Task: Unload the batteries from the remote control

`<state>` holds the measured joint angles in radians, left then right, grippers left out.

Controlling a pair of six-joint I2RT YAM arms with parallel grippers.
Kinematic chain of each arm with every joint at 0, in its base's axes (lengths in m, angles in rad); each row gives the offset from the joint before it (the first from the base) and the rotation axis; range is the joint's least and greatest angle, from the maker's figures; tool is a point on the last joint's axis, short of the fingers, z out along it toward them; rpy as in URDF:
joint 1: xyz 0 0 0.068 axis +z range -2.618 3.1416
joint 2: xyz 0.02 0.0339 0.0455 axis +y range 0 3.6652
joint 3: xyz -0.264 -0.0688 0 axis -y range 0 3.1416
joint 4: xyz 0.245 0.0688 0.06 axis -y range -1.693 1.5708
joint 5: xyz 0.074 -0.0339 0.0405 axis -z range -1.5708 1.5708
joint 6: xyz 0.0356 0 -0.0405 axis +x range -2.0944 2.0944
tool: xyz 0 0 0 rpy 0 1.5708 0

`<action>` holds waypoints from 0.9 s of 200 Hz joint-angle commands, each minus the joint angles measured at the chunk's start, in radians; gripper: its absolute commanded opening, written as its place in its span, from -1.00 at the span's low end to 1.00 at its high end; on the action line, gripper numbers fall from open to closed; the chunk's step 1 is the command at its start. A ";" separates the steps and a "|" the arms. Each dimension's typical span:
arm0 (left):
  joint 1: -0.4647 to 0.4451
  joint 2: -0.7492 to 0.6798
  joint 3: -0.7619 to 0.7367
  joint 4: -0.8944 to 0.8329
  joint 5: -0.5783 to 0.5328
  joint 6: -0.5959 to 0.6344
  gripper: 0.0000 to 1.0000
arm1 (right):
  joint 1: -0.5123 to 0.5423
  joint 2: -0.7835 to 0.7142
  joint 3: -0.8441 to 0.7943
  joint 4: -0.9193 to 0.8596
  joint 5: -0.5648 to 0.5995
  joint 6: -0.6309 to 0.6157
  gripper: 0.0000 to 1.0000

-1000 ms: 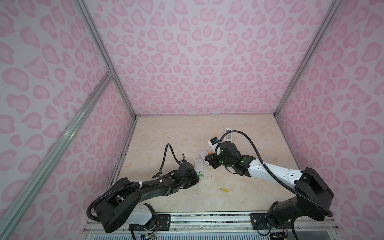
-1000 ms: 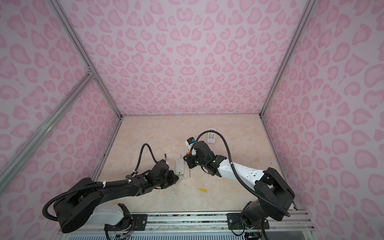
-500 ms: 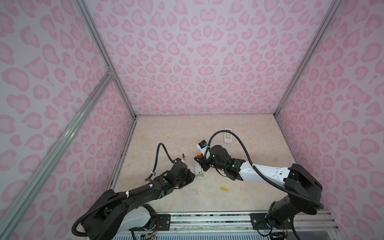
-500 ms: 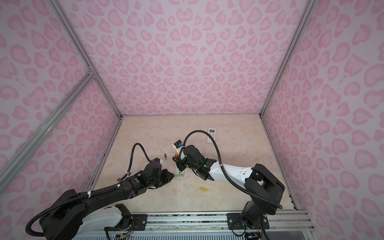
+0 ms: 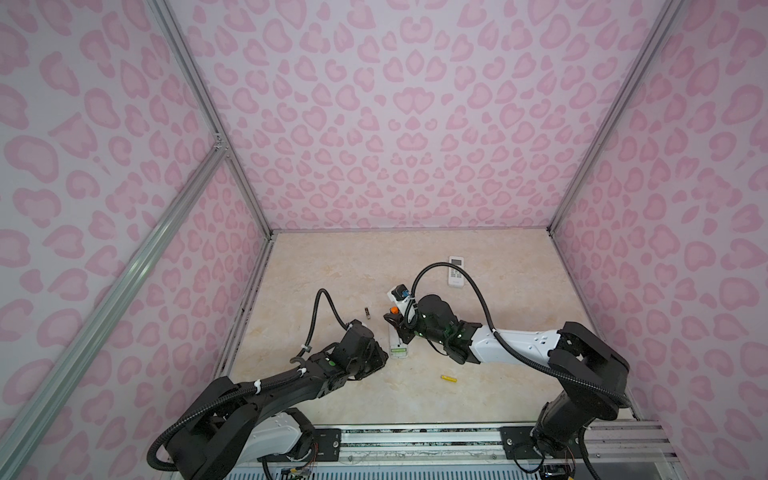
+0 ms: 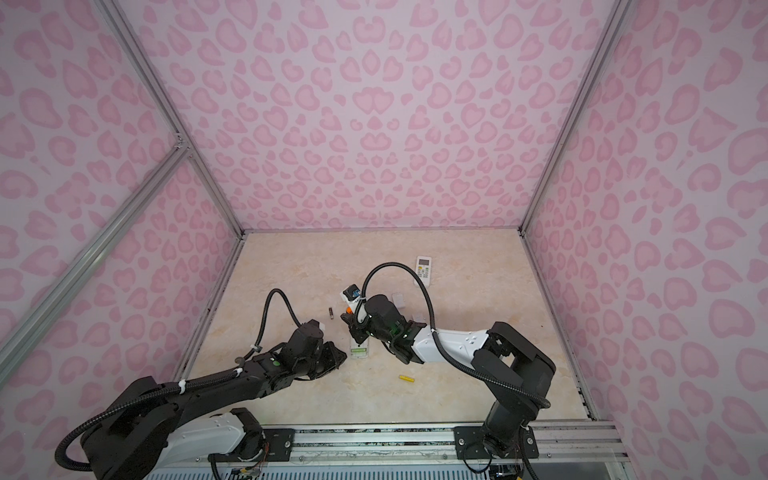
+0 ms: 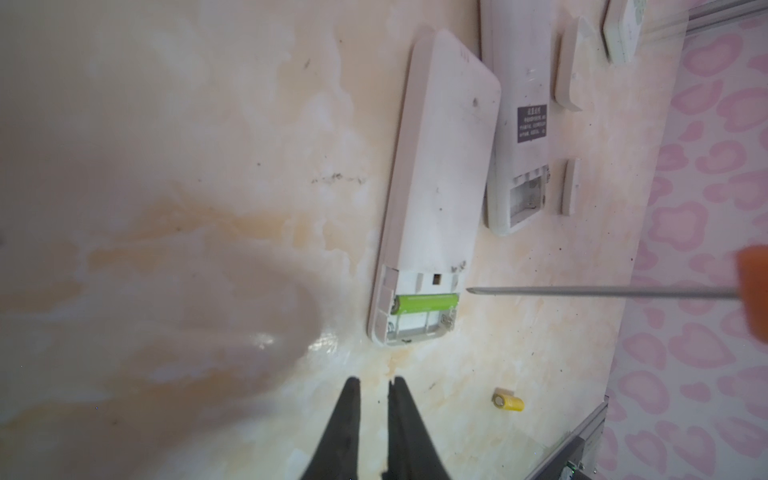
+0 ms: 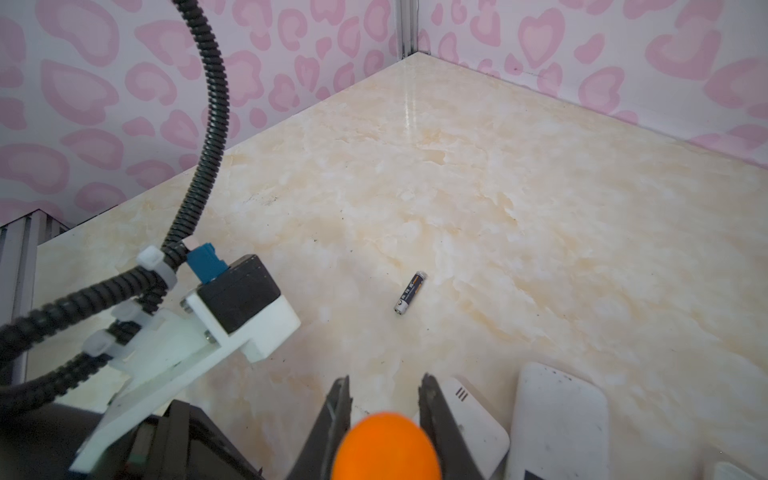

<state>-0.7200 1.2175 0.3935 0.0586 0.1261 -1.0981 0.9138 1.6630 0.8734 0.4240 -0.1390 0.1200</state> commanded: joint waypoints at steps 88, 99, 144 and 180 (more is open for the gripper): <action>0.002 0.027 0.018 0.013 0.007 0.020 -0.64 | -0.010 0.000 -0.083 0.108 -0.024 -0.022 -1.00; 0.002 0.029 0.018 0.012 0.007 0.020 -0.64 | -0.013 0.003 -0.092 0.123 -0.021 -0.023 -1.00; 0.002 0.028 0.016 0.018 0.018 0.014 -0.65 | -0.016 0.007 -0.132 0.207 -0.041 -0.026 -1.00; 0.001 0.017 0.012 0.015 0.019 0.011 -0.65 | -0.015 0.017 -0.162 0.286 -0.039 -0.026 -1.00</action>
<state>-0.7193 1.2430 0.4034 0.0589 0.1429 -1.0882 0.8967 1.6657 0.7265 0.6579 -0.1772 0.1089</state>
